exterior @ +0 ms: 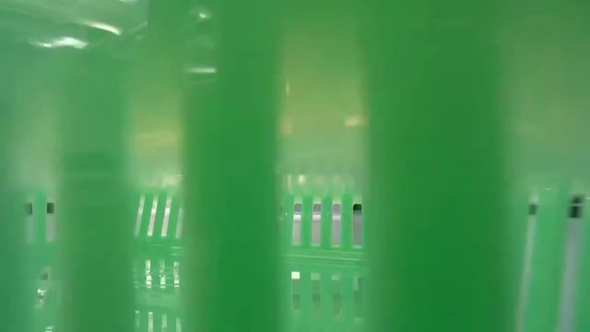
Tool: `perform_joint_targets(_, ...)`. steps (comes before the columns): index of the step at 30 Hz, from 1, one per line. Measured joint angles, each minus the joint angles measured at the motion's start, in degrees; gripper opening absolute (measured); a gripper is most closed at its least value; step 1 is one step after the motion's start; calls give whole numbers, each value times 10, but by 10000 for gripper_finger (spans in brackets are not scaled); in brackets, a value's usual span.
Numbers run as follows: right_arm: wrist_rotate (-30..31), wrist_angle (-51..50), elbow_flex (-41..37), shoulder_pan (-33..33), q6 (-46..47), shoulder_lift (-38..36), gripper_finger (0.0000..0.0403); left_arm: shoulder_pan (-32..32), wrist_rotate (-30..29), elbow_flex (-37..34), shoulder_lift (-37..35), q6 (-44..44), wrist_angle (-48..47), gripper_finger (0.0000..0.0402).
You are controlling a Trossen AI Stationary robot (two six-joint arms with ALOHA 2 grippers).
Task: Stack baskets on shelf by color
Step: Stack the top green bin on the on the top of the green bin
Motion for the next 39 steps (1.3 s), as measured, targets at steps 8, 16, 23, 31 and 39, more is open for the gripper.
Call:
perform_joint_targets(8, 43, -1, 0, -2, -29, 10, 116, 119, -3, -1, 9, 236, 175, 3)
perform_joint_targets(16, 44, 0, 0, -2, -41, 0, 116, 195, 2, -3, 81, 246, 235, 4)
perform_joint_targets(23, 59, -5, 0, 0, -44, -22, 116, 213, 26, -3, 136, 242, 250, 10)
perform_joint_targets(31, 60, -8, 0, 0, -56, -24, 116, 199, 26, -3, 150, 231, 216, 11)
perform_joint_targets(39, 60, -8, 0, 0, -56, -24, 116, 178, -17, -3, 142, 262, 196, 13)
